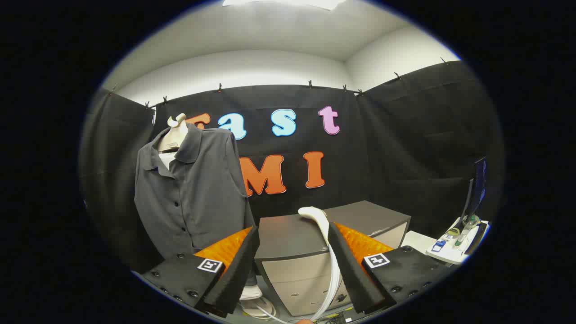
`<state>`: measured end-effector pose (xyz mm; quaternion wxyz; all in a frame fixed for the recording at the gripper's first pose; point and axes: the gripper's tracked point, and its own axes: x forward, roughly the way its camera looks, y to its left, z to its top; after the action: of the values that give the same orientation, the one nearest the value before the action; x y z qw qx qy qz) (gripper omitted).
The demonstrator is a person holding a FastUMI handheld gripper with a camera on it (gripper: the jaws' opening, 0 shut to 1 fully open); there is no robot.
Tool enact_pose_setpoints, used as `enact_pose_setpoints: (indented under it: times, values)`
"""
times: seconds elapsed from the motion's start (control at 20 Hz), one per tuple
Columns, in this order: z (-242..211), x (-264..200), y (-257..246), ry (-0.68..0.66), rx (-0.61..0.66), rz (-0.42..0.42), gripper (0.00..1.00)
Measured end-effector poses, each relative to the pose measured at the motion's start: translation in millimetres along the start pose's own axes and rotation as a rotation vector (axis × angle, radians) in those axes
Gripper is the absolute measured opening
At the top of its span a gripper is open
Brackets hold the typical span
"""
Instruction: Iron the clothes twice with a garment steamer, once on the left side and once on the right side.
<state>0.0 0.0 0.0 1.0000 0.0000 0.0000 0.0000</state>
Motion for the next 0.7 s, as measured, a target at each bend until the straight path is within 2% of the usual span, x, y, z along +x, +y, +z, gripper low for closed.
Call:
enact_pose_setpoints:
  times: [0.7]
  values:
    - [-8, -14, 0, 0.019, -0.004, -0.045, 0.98]
